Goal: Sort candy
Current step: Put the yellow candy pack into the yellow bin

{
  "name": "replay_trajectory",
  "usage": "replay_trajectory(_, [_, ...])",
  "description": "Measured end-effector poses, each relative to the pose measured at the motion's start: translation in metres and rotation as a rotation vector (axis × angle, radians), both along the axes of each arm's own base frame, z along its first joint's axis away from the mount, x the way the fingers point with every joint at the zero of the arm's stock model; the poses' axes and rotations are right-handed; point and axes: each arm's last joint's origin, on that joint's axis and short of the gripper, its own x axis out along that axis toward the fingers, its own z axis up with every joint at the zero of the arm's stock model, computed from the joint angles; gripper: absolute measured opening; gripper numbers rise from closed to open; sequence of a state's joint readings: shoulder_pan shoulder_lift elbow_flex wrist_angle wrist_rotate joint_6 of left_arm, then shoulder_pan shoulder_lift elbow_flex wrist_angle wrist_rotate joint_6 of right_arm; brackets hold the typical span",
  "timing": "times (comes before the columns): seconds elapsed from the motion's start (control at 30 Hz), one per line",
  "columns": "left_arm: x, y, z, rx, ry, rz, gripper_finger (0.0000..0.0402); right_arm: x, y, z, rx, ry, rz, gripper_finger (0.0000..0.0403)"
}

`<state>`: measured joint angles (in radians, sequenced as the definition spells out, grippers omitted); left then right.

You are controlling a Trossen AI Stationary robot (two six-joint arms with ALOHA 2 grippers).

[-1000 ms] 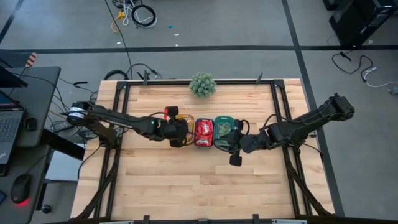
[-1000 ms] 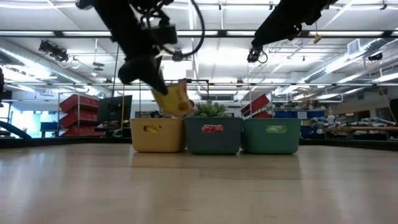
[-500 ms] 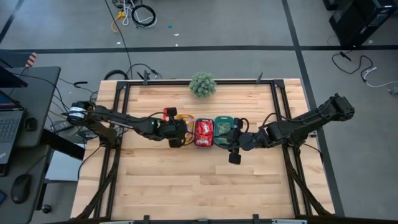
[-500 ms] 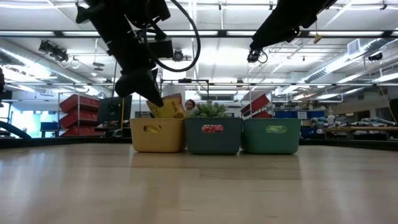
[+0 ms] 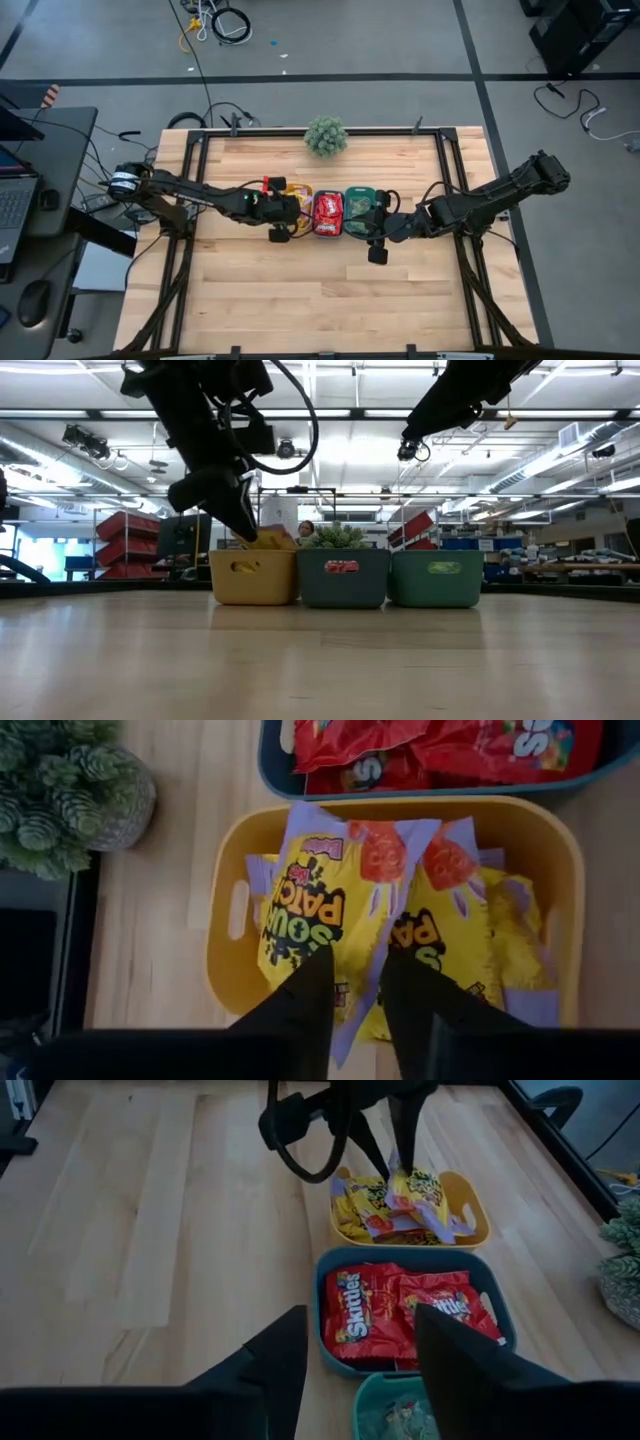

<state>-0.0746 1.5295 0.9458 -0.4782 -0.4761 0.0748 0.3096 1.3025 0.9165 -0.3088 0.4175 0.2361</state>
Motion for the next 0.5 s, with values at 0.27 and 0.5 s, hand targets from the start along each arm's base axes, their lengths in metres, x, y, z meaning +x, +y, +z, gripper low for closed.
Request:
replay_trajectory(0.27, [0.006,-0.004,0.017,-0.035,-0.039,0.042,0.0120,0.000,0.000,0.000,0.001,0.000,0.000,0.0188])
replay_trajectory(0.5, [0.005,-0.010,0.028,-0.043,-0.013,0.038,0.0116,0.000,0.000,0.000,0.010,0.005,0.012,0.0195])
